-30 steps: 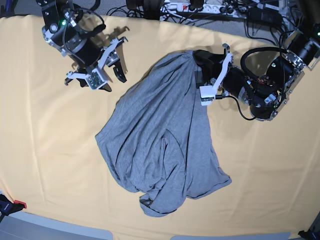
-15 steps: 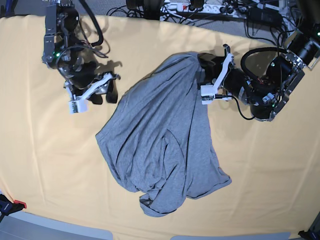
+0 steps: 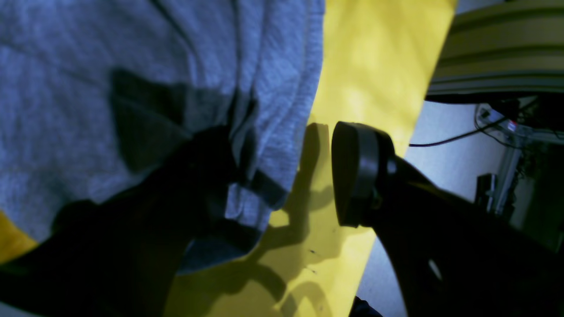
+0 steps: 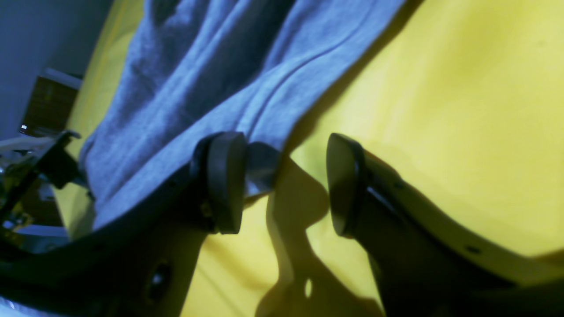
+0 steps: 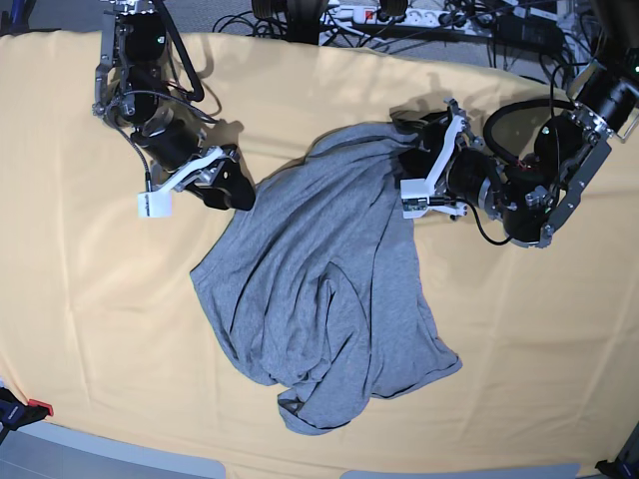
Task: Layout the t-shirt on the table in an organized manner, then fold the t-shirt properly
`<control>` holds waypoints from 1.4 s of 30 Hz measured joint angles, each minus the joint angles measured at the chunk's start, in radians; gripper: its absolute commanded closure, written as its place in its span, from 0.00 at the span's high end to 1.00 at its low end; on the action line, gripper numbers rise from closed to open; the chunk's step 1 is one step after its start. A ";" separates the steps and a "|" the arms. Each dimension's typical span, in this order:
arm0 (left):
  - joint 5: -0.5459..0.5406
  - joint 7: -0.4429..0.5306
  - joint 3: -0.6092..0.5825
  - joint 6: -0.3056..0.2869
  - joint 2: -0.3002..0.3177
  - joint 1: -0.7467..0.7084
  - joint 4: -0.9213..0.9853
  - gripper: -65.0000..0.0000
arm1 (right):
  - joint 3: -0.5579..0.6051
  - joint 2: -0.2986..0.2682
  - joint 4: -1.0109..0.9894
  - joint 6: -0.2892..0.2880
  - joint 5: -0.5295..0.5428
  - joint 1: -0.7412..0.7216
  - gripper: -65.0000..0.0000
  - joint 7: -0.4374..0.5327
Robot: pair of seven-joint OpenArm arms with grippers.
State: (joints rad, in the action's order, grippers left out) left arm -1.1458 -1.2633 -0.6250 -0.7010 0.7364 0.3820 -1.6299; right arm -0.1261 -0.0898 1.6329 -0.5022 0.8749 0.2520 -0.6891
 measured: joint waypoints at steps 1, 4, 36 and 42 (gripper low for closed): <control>0.002 0.000 0.005 0.000 -0.001 0.000 0.000 0.59 | 0.000 0.005 0.000 0.000 0.000 0.000 0.49 0.000; -0.010 -0.004 0.009 0.000 -0.001 0.000 0.001 0.59 | 0.019 0.010 0.000 0.000 -0.003 0.000 0.49 0.000; -0.321 -0.144 0.012 0.007 -0.002 0.143 0.005 0.59 | 0.037 0.013 0.175 -0.105 -0.304 -0.062 0.00 -0.115; -0.312 -0.144 0.017 0.007 -0.002 0.145 0.004 0.59 | -0.050 -0.049 0.393 0.027 -0.453 0.037 0.00 -0.125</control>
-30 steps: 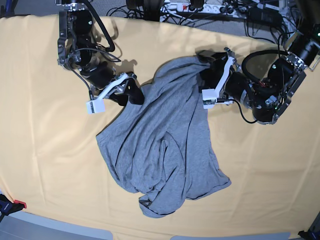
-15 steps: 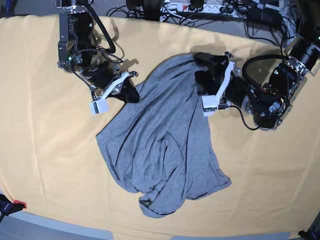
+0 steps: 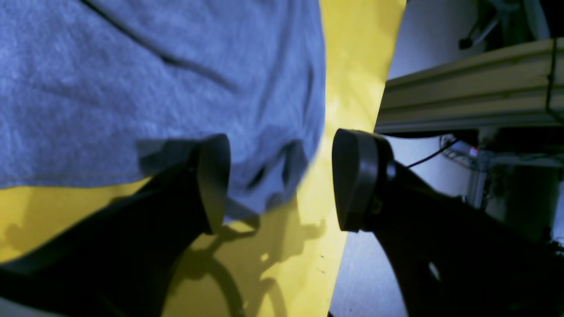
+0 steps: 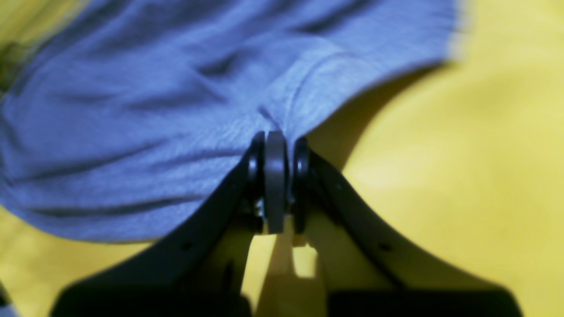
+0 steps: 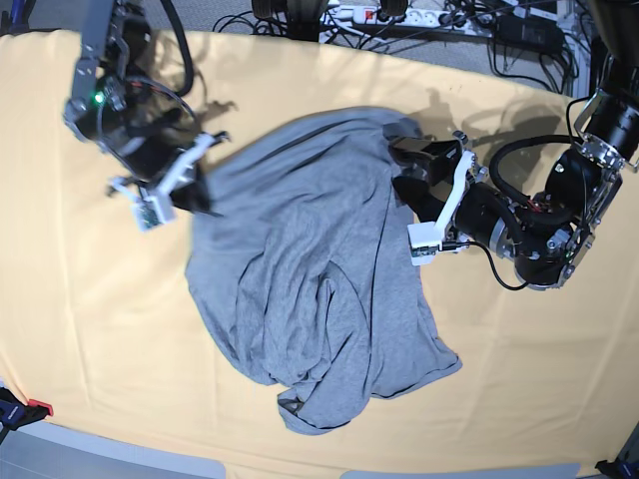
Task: Layout the t-shirt on the table in an organized manner, then fold the t-shirt properly
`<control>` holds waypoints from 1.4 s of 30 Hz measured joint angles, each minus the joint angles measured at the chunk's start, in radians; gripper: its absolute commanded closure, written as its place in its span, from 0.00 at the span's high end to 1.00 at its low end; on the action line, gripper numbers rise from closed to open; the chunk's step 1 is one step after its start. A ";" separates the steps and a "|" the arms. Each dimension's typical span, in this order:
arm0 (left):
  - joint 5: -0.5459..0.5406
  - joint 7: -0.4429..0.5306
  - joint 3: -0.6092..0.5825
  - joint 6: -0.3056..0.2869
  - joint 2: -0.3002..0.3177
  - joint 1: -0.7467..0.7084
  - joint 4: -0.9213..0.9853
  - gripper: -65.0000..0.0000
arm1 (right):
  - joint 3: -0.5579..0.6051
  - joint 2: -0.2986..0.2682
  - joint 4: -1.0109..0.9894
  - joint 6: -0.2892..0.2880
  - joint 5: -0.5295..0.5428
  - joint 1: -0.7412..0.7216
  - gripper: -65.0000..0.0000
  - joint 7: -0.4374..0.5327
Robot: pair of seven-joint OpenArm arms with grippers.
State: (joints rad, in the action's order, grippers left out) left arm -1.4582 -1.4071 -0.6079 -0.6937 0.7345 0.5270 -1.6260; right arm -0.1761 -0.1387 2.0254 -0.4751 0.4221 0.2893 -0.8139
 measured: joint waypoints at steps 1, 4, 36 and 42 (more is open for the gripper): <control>0.014 0.000 0.000 0.000 0.000 0.000 0.000 0.59 | -0.014 -0.014 0.022 0.029 -0.024 0.017 0.00 0.000; 0.063 0.000 0.000 0.000 0.000 0.000 0.000 0.59 | -0.054 -0.061 0.070 0.095 -0.081 0.064 0.00 0.004; 0.425 0.173 0.514 0.033 0.000 -0.117 0.058 0.59 | -0.227 -0.197 0.091 0.377 -0.558 0.288 0.00 -0.085; 0.626 0.421 0.514 0.101 -0.013 -0.117 0.072 0.59 | -0.227 -0.196 0.091 0.382 -0.576 0.332 0.00 -0.089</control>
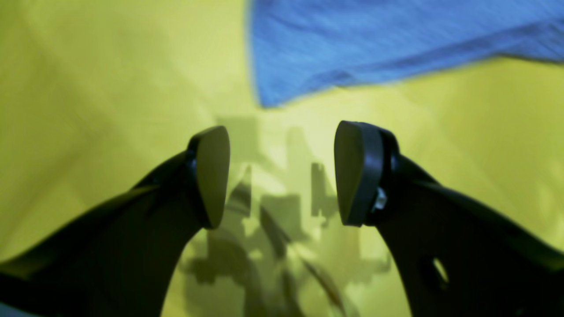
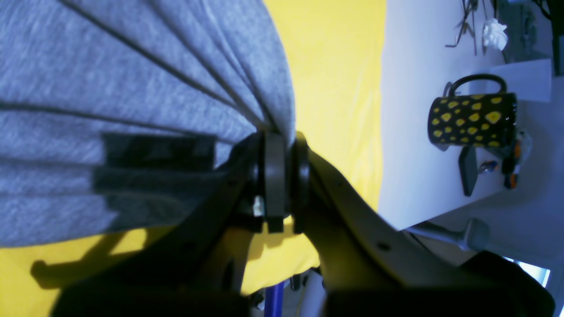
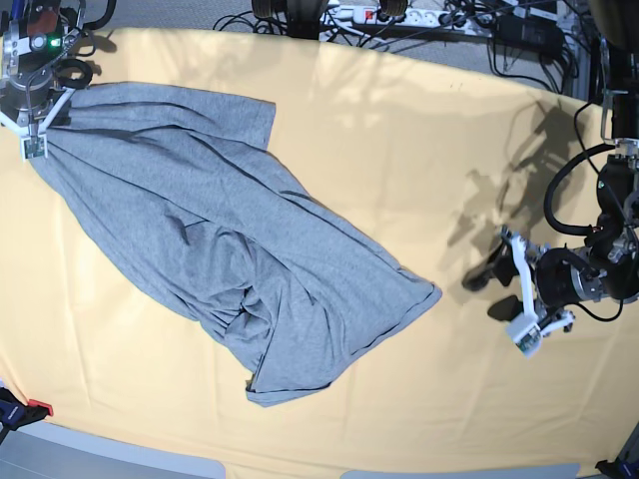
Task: Layout the t-shirt on the table in an organized manner, then fold the t-shirt properly
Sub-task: 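Pull the grippers apart, stretching the shirt lengthwise across the table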
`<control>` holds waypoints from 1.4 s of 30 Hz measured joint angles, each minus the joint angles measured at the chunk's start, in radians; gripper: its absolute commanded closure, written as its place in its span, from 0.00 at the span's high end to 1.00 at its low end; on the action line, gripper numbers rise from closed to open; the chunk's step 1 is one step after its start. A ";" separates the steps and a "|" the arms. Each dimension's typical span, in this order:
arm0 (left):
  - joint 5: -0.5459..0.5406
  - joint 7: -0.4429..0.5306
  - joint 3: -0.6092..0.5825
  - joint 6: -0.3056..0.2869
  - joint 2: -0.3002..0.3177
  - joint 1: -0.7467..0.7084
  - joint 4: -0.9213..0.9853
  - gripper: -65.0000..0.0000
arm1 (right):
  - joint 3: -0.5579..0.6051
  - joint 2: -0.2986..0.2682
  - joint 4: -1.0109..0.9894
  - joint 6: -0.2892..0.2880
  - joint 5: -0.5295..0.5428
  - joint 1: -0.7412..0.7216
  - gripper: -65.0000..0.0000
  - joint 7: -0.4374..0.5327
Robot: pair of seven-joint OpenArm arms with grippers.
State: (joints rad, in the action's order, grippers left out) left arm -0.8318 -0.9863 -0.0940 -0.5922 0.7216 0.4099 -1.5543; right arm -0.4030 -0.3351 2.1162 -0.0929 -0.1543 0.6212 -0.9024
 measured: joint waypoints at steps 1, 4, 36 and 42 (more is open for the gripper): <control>0.043 0.056 0.000 0.061 -0.011 0.000 0.017 0.59 | 0.000 0.000 0.000 0.000 0.000 -0.001 0.00 -0.005; 0.126 0.147 0.003 0.142 -0.066 0.001 0.113 0.59 | 0.000 -0.001 0.003 0.000 -0.001 -0.002 0.00 -0.004; 0.319 0.438 0.005 0.007 -0.365 0.069 0.604 0.67 | 0.000 -0.001 0.004 0.003 0.015 -0.003 0.00 0.000; 0.274 0.389 0.010 -0.012 -0.378 0.076 0.619 0.25 | 0.000 -0.001 0.004 0.003 0.016 -0.003 0.00 0.000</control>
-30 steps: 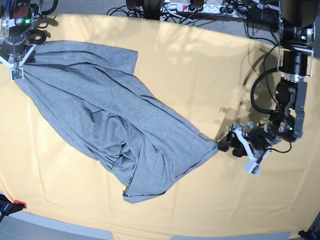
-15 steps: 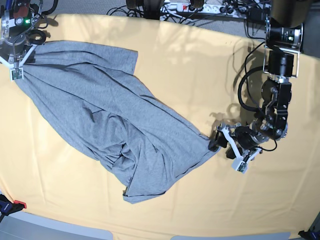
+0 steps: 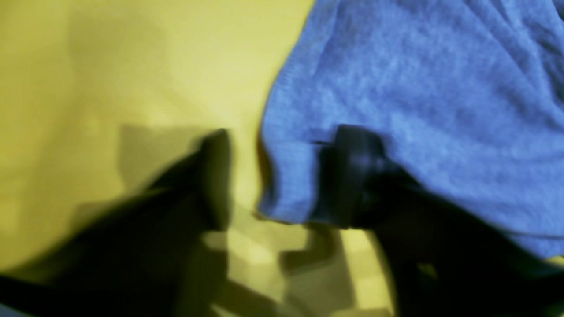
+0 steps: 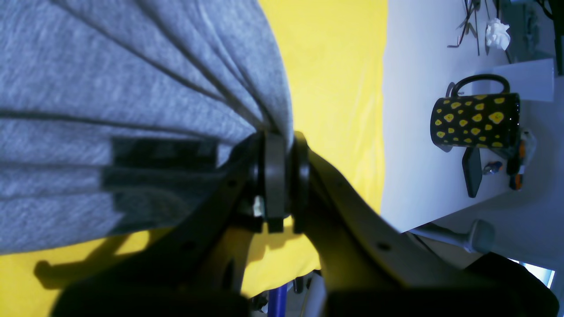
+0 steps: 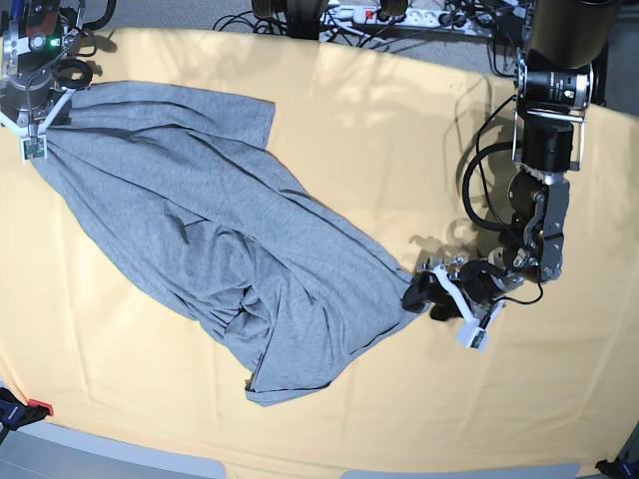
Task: Layout the t-shirt on the table in an organized manner, then fold the t-shirt properly
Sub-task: 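Pull the grippers apart, stretching the shirt lengthwise across the table, then regrasp the shirt edge with the right gripper while the left holds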
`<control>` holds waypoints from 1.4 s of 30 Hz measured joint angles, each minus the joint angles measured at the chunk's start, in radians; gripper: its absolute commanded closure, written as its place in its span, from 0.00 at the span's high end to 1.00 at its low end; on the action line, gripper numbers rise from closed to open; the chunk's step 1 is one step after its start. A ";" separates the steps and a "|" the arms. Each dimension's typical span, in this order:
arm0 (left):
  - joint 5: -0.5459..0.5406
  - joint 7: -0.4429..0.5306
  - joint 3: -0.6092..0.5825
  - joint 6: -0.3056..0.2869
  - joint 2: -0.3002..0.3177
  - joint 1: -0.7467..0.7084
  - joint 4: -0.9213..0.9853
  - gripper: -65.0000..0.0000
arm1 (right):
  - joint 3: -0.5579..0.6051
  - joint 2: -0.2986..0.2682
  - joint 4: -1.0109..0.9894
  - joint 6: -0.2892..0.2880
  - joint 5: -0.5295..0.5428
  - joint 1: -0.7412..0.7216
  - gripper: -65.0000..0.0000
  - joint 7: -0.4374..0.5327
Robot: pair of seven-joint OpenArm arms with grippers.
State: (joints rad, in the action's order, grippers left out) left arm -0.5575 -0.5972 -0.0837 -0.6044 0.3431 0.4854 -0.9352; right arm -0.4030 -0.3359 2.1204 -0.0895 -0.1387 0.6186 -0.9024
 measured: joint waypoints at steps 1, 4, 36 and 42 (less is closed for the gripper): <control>-0.013 -0.017 0.000 0.000 0.001 0.000 0.000 0.12 | 0.000 0.000 0.000 0.000 0.000 0.000 0.00 0.000; -0.053 -0.081 -0.001 -0.002 0.001 0.010 -0.001 0.00 | 0.000 0.000 0.000 0.000 0.000 0.000 0.00 0.000; -0.580 -0.575 -0.002 -0.085 0.040 0.218 0.001 0.00 | -0.001 -0.113 -0.177 -0.012 0.027 -0.289 0.00 0.138; -0.579 -0.547 -0.002 -0.085 0.040 0.218 0.001 0.00 | 0.000 -0.153 -0.329 0.004 0.052 -0.395 0.48 0.134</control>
State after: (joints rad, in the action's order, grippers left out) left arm -1.1366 -1.1439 -0.0856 -0.6899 0.3828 0.7036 -0.9340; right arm -0.4034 -0.4892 1.7912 -0.0853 -0.0864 0.2234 -0.7681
